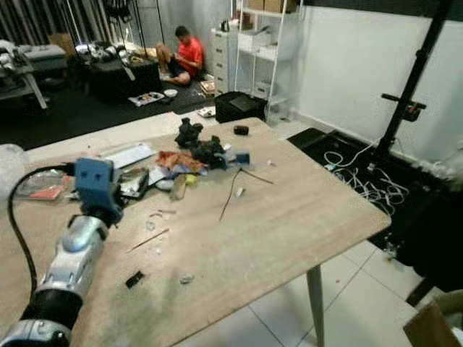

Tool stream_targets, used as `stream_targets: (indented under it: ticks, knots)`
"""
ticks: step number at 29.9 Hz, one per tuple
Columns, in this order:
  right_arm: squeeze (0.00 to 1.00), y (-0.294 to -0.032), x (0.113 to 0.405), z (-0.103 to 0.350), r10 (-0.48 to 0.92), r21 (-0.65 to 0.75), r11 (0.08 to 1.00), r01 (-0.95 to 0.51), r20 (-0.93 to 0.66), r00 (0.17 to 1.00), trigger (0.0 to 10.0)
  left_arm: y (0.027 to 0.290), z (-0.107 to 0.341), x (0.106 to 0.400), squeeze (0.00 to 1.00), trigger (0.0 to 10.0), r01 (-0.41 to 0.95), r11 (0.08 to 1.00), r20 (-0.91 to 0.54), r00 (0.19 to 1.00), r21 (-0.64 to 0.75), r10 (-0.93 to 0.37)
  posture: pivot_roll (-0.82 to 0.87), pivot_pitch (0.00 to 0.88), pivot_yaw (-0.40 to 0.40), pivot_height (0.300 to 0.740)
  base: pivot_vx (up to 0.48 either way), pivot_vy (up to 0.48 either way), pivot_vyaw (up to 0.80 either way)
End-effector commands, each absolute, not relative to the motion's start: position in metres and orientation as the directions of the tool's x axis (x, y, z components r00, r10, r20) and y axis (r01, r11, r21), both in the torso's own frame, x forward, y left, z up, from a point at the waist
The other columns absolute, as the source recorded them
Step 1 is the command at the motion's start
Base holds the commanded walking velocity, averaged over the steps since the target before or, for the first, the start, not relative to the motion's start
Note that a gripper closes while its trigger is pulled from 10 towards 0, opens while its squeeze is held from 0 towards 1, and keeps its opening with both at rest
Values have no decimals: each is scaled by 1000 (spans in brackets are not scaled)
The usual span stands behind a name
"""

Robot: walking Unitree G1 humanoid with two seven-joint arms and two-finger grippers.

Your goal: Picking trash to rubbish bin

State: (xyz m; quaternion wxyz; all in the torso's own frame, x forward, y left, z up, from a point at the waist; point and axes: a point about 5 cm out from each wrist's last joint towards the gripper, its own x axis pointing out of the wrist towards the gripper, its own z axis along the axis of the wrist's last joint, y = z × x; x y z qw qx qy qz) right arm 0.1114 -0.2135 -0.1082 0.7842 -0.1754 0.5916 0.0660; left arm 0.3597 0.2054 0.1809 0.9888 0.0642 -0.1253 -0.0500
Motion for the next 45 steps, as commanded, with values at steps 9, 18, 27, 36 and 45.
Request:
stream_targets:
  ticks: [9,18,27,36,45]
  knots:
    - [0,-219,105,-109,-120,-204,932,-301,-954,274,10000,188,181,359,0,10000,147,981,260,950,127,-176,-101,90,52,740,201,0,0]
    - [0,-219,103,-109,-120,-201,933,-297,-955,270,10000,188,182,360,0,10000,136,982,266,950,128,-166,-111,97,53,740,0,0,0]
    - [0,-218,97,-111,-117,-194,933,-302,-960,256,10000,182,185,368,0,10000,137,968,234,954,209,-186,-119,132,55,740,0,0,0]
    - [0,-219,67,-117,-115,-176,931,-318,-973,201,10000,181,186,381,0,10000,221,824,90,946,521,-311,-155,246,78,740,0,0,0]
    - [0,-226,36,-119,-131,-171,942,-289,-980,151,10000,206,208,394,1000,10000,272,818,16,946,507,-324,-190,327,90,740,0,0,0]
